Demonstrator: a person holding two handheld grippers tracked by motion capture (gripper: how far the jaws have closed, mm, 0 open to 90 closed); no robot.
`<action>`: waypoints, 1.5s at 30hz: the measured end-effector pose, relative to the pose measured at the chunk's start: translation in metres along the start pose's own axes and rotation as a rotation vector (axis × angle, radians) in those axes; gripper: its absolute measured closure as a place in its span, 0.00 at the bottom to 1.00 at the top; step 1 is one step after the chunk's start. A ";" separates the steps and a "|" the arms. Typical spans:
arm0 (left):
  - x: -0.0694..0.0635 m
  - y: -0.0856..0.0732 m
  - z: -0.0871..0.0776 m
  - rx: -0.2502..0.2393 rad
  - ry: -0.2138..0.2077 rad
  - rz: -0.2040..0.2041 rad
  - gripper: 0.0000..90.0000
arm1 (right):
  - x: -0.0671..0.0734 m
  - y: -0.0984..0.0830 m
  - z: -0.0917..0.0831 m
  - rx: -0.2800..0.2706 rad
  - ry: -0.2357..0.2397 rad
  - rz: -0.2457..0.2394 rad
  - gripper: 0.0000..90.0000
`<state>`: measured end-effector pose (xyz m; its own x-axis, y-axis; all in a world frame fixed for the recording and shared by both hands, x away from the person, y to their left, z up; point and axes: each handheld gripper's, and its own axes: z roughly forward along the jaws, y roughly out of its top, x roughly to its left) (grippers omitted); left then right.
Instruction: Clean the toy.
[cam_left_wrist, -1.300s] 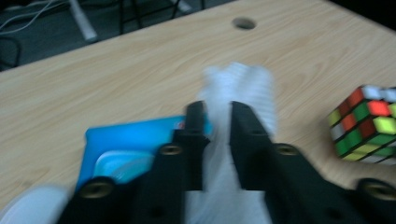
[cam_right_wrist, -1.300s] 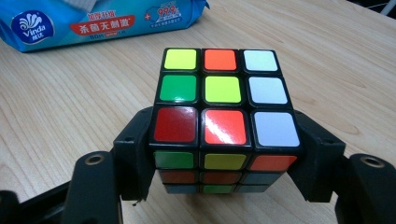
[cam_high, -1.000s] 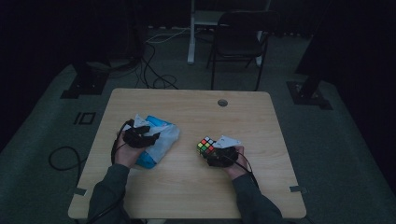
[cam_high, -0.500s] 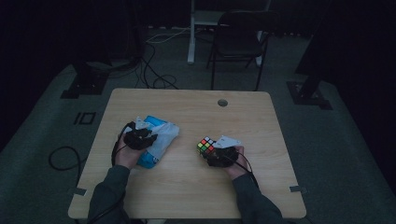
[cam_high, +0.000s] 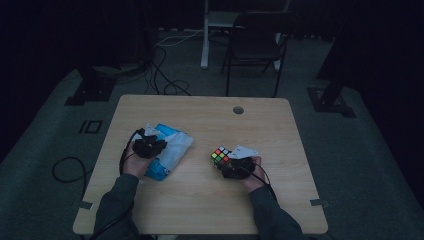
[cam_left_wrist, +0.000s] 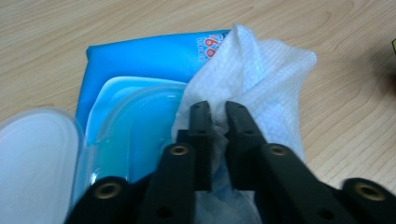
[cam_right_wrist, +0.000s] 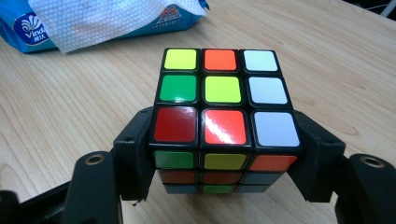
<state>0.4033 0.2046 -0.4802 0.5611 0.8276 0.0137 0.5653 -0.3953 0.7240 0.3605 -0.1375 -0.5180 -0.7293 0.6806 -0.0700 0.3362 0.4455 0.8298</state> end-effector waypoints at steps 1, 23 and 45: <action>0.000 0.001 -0.002 -0.009 0.007 -0.001 0.97 | 0.000 0.000 0.000 0.000 0.000 0.003 0.38; -0.023 0.049 -0.020 -0.168 -0.076 0.040 1.00 | 0.021 0.007 -0.003 0.000 -0.102 -0.186 0.38; -0.041 0.071 -0.015 -0.186 -0.159 0.077 0.99 | 0.052 0.012 0.001 0.025 -0.322 -0.524 0.38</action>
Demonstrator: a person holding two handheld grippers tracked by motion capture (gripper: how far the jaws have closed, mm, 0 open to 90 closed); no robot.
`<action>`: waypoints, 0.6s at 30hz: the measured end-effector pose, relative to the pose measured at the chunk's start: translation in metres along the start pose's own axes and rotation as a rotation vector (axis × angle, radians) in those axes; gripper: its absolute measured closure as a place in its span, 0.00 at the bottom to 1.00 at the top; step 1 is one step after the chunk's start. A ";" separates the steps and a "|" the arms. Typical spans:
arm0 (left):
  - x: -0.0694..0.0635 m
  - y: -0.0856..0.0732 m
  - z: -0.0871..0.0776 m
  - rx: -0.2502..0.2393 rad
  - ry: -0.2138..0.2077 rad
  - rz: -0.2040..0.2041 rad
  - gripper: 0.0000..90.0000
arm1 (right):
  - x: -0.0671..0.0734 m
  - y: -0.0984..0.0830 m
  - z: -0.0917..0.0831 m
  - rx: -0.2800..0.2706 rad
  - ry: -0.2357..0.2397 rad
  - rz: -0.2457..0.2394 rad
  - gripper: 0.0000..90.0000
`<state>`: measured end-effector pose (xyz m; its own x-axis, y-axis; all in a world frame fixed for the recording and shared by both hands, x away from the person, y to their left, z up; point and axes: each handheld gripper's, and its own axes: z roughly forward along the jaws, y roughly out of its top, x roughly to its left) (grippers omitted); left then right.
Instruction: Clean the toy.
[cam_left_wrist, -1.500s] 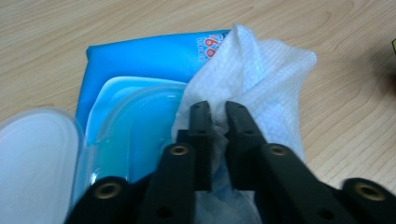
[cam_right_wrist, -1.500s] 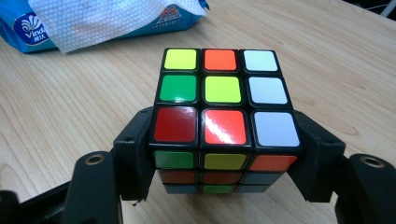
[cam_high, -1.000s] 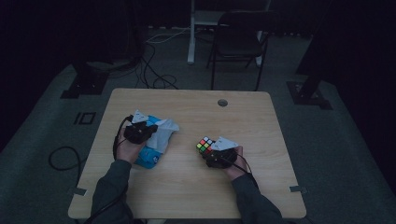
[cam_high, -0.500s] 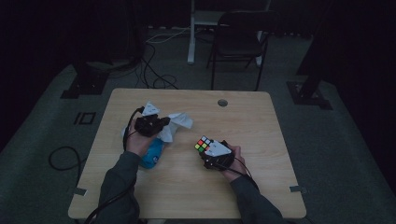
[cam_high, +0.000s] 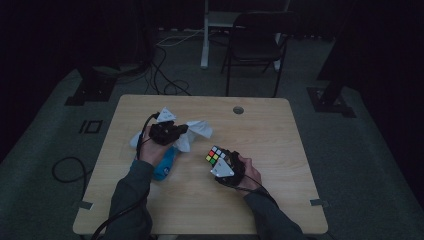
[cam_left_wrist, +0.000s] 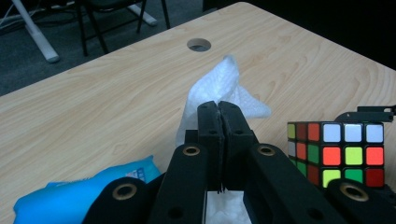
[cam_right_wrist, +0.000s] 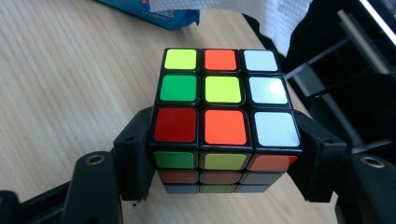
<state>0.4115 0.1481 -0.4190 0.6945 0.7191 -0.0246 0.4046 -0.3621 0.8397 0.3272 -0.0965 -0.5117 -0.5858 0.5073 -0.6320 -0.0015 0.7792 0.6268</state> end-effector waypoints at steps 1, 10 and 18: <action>-0.001 0.001 0.001 0.001 -0.002 0.002 0.99 | 0.001 0.001 0.000 -0.003 -0.022 -0.021 0.38; -0.009 0.007 0.006 0.004 -0.030 0.019 0.99 | 0.015 0.002 0.000 0.032 -0.173 -0.206 0.38; -0.017 0.013 0.009 -0.001 -0.057 0.036 0.99 | 0.024 0.004 0.002 0.039 -0.219 -0.300 0.38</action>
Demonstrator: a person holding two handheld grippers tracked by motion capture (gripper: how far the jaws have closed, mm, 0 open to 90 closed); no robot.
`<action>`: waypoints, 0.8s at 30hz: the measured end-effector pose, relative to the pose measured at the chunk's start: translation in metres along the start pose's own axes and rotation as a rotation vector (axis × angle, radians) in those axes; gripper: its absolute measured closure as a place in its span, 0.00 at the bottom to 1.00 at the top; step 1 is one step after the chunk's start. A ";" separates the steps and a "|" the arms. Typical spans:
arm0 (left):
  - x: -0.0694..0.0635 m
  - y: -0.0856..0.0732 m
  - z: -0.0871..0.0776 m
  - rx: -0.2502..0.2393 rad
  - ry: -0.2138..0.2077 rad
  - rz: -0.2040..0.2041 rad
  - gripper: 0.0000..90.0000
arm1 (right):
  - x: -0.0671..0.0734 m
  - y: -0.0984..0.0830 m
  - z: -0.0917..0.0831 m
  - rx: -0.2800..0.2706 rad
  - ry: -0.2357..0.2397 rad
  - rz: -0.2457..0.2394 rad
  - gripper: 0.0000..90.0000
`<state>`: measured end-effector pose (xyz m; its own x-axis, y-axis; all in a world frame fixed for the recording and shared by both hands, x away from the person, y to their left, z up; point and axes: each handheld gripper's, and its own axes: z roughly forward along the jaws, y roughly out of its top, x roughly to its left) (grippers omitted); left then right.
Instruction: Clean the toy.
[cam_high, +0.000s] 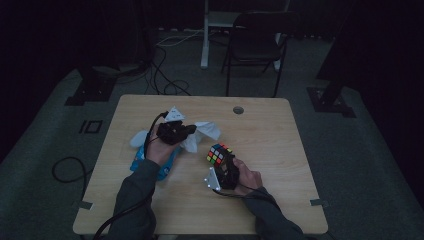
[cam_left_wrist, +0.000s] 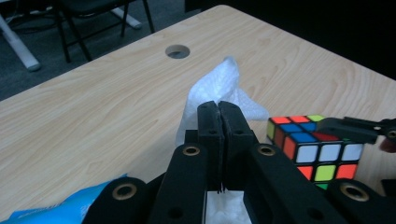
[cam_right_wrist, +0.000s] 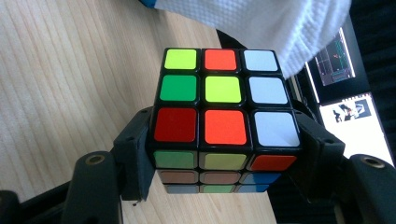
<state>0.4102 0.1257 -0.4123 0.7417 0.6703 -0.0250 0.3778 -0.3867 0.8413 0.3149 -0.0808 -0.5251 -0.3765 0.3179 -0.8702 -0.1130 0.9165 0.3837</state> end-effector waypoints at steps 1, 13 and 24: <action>-0.001 0.001 0.000 -0.002 -0.004 0.002 0.99 | 0.000 0.000 0.000 0.001 0.003 0.003 0.38; -0.028 0.008 0.020 0.027 -0.072 0.061 0.99 | -0.002 0.000 -0.001 -0.017 0.011 0.028 0.38; -0.049 0.011 0.046 0.092 -0.137 0.113 0.99 | -0.002 0.001 -0.002 -0.024 0.004 0.015 0.38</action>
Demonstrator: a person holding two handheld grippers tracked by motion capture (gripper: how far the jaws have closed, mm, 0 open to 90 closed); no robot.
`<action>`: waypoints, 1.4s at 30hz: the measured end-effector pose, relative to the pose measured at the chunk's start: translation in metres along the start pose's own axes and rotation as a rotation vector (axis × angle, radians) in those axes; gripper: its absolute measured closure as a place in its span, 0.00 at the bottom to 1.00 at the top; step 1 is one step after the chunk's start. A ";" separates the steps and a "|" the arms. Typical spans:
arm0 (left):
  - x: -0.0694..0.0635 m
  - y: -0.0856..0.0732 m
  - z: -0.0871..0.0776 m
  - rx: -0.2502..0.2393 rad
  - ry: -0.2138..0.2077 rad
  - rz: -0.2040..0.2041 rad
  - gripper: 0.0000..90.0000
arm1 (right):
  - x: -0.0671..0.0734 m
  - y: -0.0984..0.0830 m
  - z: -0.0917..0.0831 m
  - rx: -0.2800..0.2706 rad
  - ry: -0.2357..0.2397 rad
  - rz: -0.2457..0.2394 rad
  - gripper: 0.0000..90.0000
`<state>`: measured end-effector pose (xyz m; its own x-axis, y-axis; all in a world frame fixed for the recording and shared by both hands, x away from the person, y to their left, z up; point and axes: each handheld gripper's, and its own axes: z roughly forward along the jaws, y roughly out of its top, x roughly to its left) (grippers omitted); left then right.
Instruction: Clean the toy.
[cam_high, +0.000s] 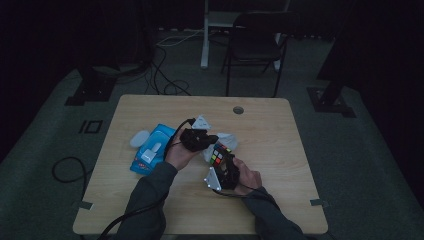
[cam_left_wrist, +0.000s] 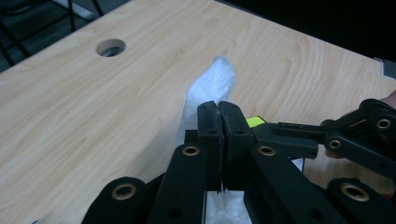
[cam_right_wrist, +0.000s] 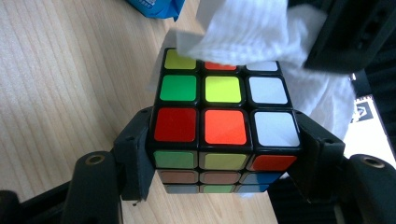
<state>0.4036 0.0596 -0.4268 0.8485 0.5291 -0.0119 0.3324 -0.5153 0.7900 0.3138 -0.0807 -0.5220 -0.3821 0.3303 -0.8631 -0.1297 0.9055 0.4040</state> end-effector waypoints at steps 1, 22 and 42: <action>-0.002 0.000 0.002 0.004 -0.010 0.004 0.99 | 0.000 0.000 0.000 0.000 -0.001 0.000 0.38; -0.005 0.007 -0.007 -0.045 -0.073 -0.025 0.98 | 0.000 -0.001 0.000 -0.008 -0.002 0.006 0.38; -0.011 -0.003 -0.011 -0.048 -0.135 -0.045 0.99 | 0.000 -0.003 0.000 -0.009 -0.008 0.006 0.38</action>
<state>0.3891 0.0627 -0.4226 0.8819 0.4537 -0.1280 0.3542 -0.4585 0.8150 0.3147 -0.0831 -0.5228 -0.3760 0.3379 -0.8628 -0.1353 0.9012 0.4118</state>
